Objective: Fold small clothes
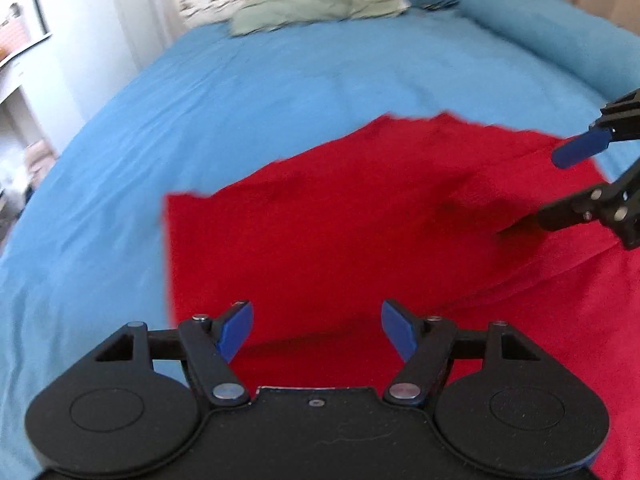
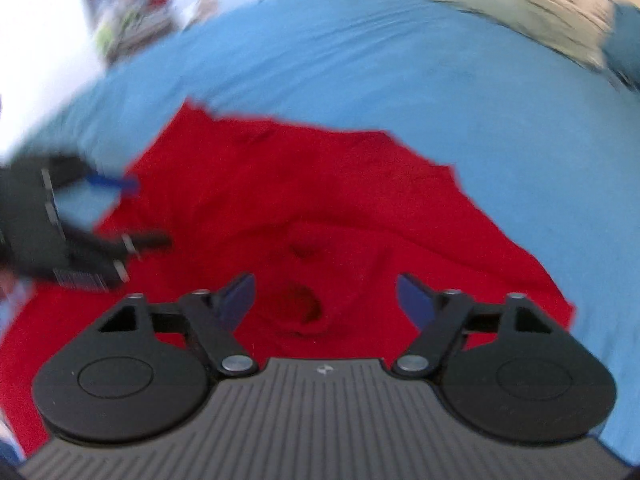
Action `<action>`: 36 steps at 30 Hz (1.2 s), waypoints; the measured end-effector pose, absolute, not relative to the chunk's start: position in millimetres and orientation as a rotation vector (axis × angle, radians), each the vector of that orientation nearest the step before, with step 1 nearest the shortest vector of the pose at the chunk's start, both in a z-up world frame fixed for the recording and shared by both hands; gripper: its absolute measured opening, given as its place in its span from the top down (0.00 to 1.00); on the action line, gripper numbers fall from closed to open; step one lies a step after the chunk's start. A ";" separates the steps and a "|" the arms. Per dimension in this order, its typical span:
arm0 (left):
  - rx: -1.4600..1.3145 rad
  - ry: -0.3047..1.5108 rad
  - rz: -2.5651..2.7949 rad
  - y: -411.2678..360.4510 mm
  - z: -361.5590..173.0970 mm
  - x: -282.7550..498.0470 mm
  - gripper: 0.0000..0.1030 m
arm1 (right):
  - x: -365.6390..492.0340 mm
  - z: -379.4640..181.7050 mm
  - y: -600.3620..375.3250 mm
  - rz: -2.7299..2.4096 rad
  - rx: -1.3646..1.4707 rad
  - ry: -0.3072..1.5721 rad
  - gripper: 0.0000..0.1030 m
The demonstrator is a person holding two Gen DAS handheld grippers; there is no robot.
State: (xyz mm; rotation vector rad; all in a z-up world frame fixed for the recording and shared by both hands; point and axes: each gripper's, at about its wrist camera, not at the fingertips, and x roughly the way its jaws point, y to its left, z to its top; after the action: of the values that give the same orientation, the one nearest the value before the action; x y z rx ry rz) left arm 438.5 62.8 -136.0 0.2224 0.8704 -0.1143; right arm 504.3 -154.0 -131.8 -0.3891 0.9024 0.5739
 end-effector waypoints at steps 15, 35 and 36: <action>0.167 0.926 0.008 115.1 -154.9 434.0 0.26 | 513.8 -126.1 -170.4 0.266 -0.347 0.777 0.80; 0.040 0.937 0.160 129.2 -165.4 449.5 0.29 | 483.8 -158.1 -286.1 -0.106 0.085 0.790 0.80; 0.040 0.941 0.176 130.6 -164.5 447.6 0.29 | 482.8 -164.2 -290.4 -0.110 0.111 0.808 0.80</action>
State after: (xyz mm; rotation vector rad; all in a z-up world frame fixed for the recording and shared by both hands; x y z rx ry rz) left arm 447.6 130.6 -164.5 0.0398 0.9410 0.1757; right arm 482.8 -290.4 -164.2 0.1105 0.8076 -0.1098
